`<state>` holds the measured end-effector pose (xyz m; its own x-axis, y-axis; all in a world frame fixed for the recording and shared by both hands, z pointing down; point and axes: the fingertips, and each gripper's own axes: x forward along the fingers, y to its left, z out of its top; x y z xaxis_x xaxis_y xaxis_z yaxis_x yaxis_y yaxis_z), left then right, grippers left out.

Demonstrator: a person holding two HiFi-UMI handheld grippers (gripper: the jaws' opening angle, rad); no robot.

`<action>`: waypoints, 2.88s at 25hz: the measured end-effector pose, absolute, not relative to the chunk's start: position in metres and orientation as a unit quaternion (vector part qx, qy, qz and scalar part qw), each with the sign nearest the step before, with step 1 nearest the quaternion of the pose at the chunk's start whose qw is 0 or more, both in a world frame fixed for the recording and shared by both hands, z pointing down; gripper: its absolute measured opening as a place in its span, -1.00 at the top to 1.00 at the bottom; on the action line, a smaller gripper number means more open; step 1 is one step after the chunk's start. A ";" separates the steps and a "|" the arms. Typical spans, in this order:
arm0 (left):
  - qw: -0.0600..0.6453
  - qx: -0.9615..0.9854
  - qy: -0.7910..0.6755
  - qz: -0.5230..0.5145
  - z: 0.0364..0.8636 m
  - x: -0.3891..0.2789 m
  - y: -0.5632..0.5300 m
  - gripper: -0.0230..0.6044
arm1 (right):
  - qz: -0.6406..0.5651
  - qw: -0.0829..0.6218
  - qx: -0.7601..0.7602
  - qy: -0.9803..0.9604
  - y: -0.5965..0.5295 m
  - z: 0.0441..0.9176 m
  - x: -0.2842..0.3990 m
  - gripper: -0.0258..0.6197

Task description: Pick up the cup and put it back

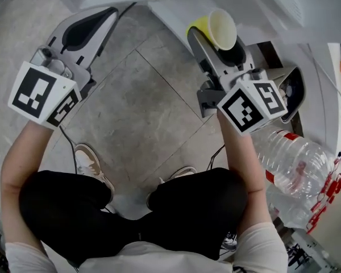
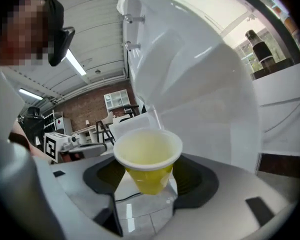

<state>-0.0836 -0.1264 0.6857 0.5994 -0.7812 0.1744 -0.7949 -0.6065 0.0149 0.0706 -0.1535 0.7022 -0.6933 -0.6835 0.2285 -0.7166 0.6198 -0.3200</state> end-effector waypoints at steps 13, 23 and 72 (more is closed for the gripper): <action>0.033 0.886 -0.460 0.059 0.673 -0.087 -0.123 0.85 | 0.198 0.065 0.337 -0.918 -0.101 0.678 0.082 -0.02; 0.021 0.880 -0.469 0.069 0.671 -0.092 -0.117 0.85 | 0.167 0.073 0.345 -0.921 -0.112 0.685 0.079 -0.02; 0.071 0.872 -0.475 0.090 0.693 -0.109 -0.121 0.85 | 0.178 0.164 0.578 -0.779 -0.312 0.895 0.100 -0.09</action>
<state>-0.1086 -0.1214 0.6933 0.5322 -0.8164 0.2239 -0.8419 -0.5383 0.0385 0.1000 -0.3122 0.8946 -0.2779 -0.8428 0.4609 -0.9593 0.2685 -0.0874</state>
